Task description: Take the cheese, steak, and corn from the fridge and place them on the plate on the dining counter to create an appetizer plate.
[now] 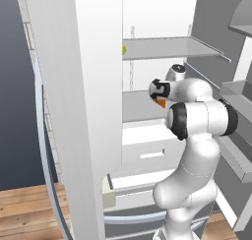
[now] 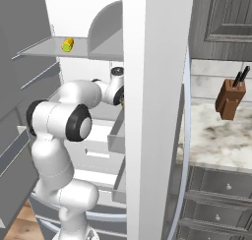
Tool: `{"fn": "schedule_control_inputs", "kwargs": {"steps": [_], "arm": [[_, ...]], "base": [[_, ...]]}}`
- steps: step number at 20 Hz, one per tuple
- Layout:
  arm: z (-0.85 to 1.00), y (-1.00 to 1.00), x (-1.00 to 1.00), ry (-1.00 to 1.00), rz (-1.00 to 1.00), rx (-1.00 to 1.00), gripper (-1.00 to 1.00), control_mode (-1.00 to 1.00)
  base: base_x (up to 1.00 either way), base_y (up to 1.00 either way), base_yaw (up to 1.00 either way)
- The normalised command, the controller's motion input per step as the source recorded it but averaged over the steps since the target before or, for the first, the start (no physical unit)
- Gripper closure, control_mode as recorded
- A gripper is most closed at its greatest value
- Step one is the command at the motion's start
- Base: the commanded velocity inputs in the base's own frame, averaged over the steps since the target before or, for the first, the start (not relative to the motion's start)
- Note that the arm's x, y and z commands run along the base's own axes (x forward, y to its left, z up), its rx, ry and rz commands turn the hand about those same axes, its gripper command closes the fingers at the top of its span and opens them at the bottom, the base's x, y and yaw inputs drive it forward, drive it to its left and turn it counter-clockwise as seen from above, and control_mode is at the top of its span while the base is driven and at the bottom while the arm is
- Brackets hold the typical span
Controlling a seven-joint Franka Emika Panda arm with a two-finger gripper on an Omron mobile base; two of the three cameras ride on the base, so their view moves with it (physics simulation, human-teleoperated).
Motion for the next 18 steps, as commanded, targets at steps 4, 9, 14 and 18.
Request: {"fn": "schedule_control_inputs", "kwargs": {"steps": [4,9,14,18], "arm": [[-0.25,0.0,0.47,0.0,0.11,0.0,-1.0,-1.0],[-0.27,0.0,0.56,0.0,0.1,0.0,-1.0,-1.0],[-0.22,0.0,0.43,0.01,0.11,-0.01,-1.0,-1.0],[-0.54,0.13,0.1,0.01,0.1,-0.08,-1.0,-1.0]], "base": [[0.0,0.0,0.0],[0.0,0.0,0.0],[0.0,0.0,0.0],[0.0,0.0,0.0]]}}
